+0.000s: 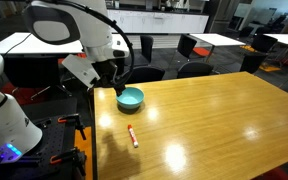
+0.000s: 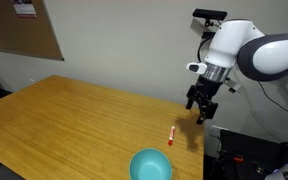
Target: Put the marker in the teal bowl
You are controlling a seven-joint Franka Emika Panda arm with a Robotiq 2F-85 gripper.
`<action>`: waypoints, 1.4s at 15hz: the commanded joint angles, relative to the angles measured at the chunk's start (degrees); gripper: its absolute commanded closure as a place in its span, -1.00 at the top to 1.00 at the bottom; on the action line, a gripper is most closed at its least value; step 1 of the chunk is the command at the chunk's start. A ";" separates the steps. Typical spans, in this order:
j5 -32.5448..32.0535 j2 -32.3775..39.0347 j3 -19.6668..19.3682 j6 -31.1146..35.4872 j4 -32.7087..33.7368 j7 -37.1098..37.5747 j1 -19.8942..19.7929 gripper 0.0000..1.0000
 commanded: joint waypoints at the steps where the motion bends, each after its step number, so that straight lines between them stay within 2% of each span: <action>1: -1.71 4.84 -1.32 0.93 2.75 -8.27 -0.69 1.00; 9: -2.18 13.96 -0.06 2.32 7.01 -22.60 -2.50 1.00; 10: -0.63 11.28 0.59 1.17 5.07 -20.77 -3.10 1.00; 13: -0.65 13.38 0.97 1.44 6.21 -21.83 -3.31 1.00; 21: -0.67 13.57 1.09 1.45 6.52 -21.82 -3.34 1.00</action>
